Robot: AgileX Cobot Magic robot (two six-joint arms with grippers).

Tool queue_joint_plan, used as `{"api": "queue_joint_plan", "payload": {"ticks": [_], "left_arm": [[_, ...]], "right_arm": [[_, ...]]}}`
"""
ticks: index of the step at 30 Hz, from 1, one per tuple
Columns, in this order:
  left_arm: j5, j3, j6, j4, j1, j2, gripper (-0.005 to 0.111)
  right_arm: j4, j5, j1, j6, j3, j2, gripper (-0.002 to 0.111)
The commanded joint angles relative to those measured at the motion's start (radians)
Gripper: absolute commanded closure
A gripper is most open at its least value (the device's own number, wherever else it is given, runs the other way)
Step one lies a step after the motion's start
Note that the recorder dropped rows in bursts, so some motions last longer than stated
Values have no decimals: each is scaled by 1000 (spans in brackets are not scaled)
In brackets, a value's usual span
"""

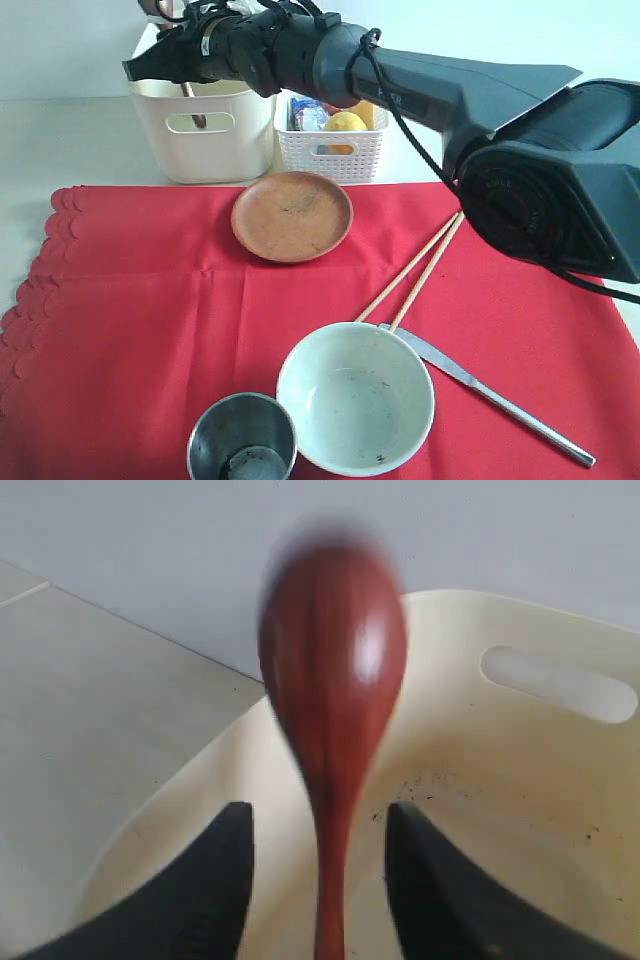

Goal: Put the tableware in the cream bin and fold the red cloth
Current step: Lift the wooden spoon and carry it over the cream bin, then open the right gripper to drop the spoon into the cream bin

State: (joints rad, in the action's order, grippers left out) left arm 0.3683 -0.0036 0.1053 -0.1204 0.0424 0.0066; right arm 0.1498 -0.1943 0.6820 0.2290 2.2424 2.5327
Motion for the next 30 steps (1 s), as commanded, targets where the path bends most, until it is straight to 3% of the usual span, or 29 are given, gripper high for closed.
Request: {"api": "queue_joint_plan", "payload": {"ticks": [1, 7, 19, 30], "left_arm": [[-5, 4, 4, 0, -3, -7, 107], [-5, 4, 4, 0, -3, -7, 107], [-5, 4, 4, 0, -3, -7, 107], [-5, 4, 2, 0, -3, -7, 107]], "right_arm": [[11, -16, -4, -8, 9, -23, 53], [-2, -206, 4, 18, 9, -114, 53], [-188, -917, 4, -67, 9, -253, 53], [-202, -1027, 4, -229, 7, -320, 53]]}}
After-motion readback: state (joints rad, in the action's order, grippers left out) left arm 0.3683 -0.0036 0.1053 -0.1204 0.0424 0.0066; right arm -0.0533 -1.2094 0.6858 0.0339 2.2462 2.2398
